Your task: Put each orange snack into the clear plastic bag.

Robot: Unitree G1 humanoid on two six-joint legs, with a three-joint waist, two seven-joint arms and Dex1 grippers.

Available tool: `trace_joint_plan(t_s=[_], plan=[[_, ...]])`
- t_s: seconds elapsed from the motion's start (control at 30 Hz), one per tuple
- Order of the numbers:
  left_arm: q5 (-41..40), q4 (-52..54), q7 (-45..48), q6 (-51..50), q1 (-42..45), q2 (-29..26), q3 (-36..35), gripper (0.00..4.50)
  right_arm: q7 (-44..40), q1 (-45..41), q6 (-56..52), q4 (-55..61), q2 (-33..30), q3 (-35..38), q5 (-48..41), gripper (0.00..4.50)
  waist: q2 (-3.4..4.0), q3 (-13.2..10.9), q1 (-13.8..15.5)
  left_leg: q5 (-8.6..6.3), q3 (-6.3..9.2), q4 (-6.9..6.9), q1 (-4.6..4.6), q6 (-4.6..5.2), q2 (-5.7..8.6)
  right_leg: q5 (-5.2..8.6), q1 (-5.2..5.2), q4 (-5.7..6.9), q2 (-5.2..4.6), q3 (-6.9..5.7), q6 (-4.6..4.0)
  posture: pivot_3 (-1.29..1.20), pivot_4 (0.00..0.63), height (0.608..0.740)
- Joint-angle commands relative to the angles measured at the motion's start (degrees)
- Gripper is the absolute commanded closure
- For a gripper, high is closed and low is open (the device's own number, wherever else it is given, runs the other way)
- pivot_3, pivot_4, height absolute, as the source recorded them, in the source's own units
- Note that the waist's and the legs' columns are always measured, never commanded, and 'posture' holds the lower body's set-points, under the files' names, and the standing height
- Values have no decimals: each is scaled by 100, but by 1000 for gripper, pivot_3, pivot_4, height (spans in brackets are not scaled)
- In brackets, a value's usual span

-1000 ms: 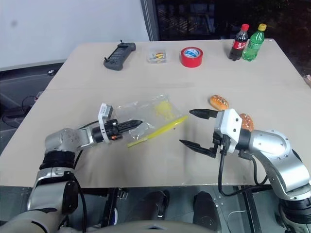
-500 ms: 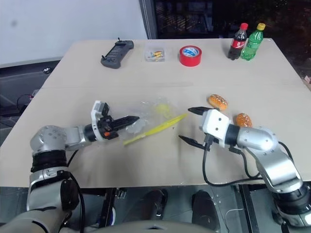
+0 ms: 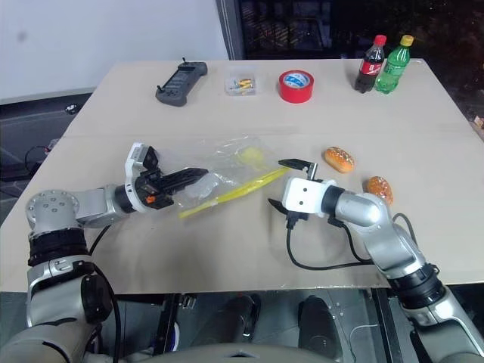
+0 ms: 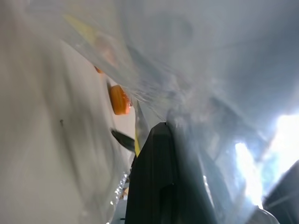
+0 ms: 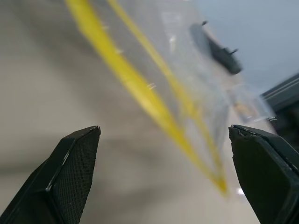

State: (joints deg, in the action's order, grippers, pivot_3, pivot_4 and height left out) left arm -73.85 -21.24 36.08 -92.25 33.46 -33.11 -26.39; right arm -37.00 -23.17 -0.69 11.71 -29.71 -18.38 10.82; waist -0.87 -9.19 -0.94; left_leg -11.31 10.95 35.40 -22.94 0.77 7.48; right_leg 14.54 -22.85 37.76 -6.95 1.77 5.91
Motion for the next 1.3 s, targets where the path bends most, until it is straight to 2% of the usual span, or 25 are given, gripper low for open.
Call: trace_joint_plan(t_s=[0.03,0.1,0.23,0.27,0.3,0.4,0.5,0.6,0.63,0.7,0.73,0.8,0.87,0.97,1.1,1.23,1.3], plan=[[-501,85,-270,-25,5,-142,0,4492,307,-256,266,-264,242,-15,214,246,0,0,0,0,-1,0,0,0,0,0,0,0,0,2,0,0,150,740],[-648,69,-421,-25,10,-159,-4,4500,330,-318,319,-398,348,16,201,856,0,0,-1,0,-1,-1,0,-1,1,0,0,-1,0,4,-1,0,150,740],[-777,134,-698,-25,-7,-146,-77,4500,280,-368,350,-445,404,111,119,2535,-1,0,-1,1,-1,-1,0,-1,2,0,0,-1,0,5,-1,0,150,740],[-712,230,-770,1,-19,-106,-118,4500,244,-371,340,-454,410,121,76,3100,-1,0,-1,1,-1,0,0,-1,2,0,0,-1,1,5,-1,0,150,740],[-694,300,-845,24,-36,-69,-152,4500,228,-363,325,-447,419,133,39,3321,-1,0,-1,1,-1,-1,0,-2,2,0,0,-1,2,5,-1,0,150,740],[-618,575,-959,196,-131,-2,-164,4500,186,-386,258,-466,424,176,-42,4480,-1,0,-9,1,-1,-1,1,-2,1,0,0,0,3,7,-1,0,150,740],[-446,945,-1033,565,-274,72,-160,4500,118,-489,192,-562,403,236,-116,4480,-1,0,-11,1,-5,-2,2,-2,0,-1,0,-1,3,12,-2,0,150,740],[143,1537,-1019,1285,-500,86,43,4500,11,-719,121,-773,388,314,-207,4480,-1,-1,-13,1,-14,-2,2,-2,-1,-1,1,0,2,18,-2,0,150,740],[271,1655,-1023,1422,-551,84,86,3958,-29,-820,111,-881,375,328,-228,4500,-1,-1,-11,1,-21,-5,2,-2,-2,-2,0,0,2,25,-3,0,150,740],[537,2017,-1084,1729,-638,64,167,3321,-154,-1097,58,-1186,342,375,-287,4500,-1,-2,-10,0,-21,-5,2,-2,-3,-2,0,0,3,25,-3,0,150,740],[749,2268,-1053,1935,-711,7,278,2842,-221,-1221,7,-1327,325,395,-319,4500,-2,-2,-8,0,-29,-6,3,-2,-3,-2,0,-1,2,33,-3,0,150,740],[1760,3263,-829,2898,-1039,-367,865,2274,-301,-1609,-263,-1748,226,368,-181,4500,-12,-9,-25,0,-30,-8,3,-1,-3,-2,0,-3,2,34,-3,0,150,740],[2739,4124,-662,3893,-1403,-725,1338,2274,-366,-1952,-515,-2086,152,318,-65,4500,-19,-14,-27,1,-52,-20,-1,-1,-9,-6,-16,-5,2,52,-8,0,150,740],[4127,4871,-490,5376,-2058,-1146,1847,2274,-401,-2421,-1038,-2438,255,398,-162,4500,-19,-15,-34,0,-73,-32,-4,-1,-11,-6,-32,-8,2,72,-10,0,150,740],[6124,5499,-997,7072,-2721,-1394,2266,2274,-470,-2977,-1405,-2870,402,405,-166,4500,-14,-17,-25,0,-109,-54,-18,0,-22,-6,-69,-11,9,103,-13,0,150,740],[7507,5682,-1397,7847,-2775,-1278,2931,2274,-511,-3230,-1624,-3087,511,383,-178,4500,-14,-18,26,0,-102,-55,-35,0,-22,-6,-79,-13,10,94,-13,0,150,740],[8026,5623,-1603,7927,-2709,-1073,3239,2274,-551,-3314,-1714,-3112,558,364,-163,4500,-13,-18,26,-1,-100,-51,-41,2,-19,-7,-80,-14,7,90,-12,0,150,740]])
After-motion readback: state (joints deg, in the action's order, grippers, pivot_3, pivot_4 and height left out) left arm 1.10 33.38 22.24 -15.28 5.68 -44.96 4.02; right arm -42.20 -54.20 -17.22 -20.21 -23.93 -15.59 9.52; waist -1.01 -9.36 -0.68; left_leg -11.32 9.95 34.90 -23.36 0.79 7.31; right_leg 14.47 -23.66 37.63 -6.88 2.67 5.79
